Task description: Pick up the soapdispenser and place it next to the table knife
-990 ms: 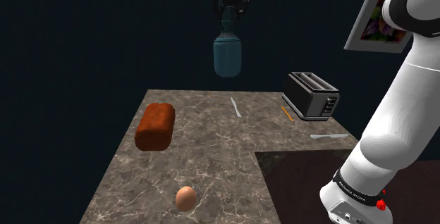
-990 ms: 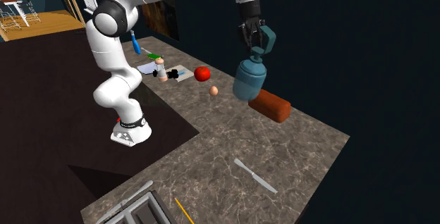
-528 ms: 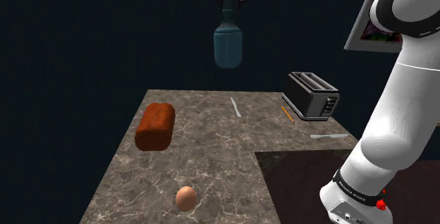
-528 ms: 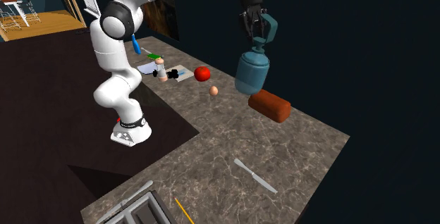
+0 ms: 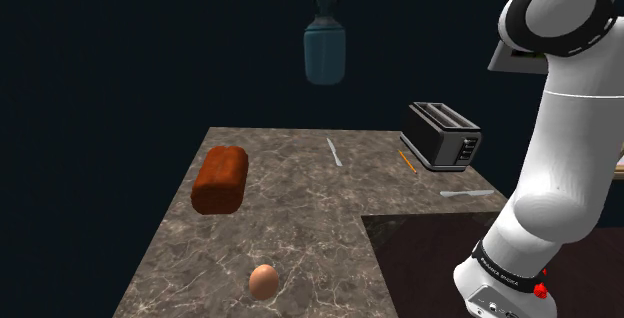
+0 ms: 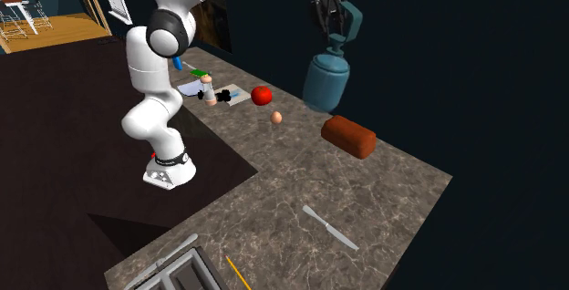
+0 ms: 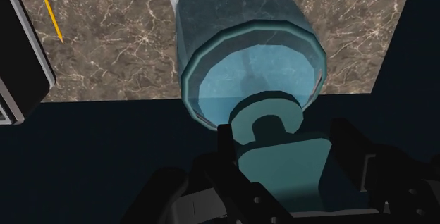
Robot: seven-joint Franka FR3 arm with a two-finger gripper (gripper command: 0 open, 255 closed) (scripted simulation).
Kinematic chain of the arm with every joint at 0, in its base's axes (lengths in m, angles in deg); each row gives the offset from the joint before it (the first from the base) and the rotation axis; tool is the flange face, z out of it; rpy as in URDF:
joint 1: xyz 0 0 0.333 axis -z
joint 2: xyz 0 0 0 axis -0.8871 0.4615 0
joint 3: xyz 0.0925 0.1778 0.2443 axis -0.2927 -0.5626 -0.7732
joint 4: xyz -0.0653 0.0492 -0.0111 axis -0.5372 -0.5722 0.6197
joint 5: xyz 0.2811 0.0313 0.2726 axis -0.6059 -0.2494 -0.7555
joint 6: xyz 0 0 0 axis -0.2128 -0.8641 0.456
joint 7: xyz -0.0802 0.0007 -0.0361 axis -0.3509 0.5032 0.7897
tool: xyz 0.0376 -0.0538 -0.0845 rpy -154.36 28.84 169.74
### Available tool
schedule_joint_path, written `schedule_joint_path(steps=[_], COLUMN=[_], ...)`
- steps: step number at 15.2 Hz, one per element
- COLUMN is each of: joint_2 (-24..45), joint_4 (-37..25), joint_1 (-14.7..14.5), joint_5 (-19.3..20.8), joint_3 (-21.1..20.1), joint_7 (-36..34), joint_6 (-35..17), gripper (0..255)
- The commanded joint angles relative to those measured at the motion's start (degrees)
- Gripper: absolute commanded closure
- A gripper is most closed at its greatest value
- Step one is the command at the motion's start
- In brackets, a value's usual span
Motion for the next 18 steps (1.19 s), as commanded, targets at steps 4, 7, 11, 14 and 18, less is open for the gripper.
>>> schedule_joint_path(steps=[4, 7, 11, 14, 18], joint_2=[-12.31, -20.02, -28.77, -34.54, -41.46], joint_4=[15.67, 24.79, 34.18, 39.81, 45.90], joint_1=[5.05, 7.07, 8.50, 9.09, 9.70], joint_5=[-5.21, -8.05, -10.43, -11.35, -11.69], joint_3=[1.60, 3.76, 7.05, 9.62, 13.05], joint_7=[3.21, 6.22, 10.41, 13.52, 17.64], joint_6=[-4.73, -7.05, -8.60, -8.95, -8.64], gripper=[255, 255, 255, 255, 255])
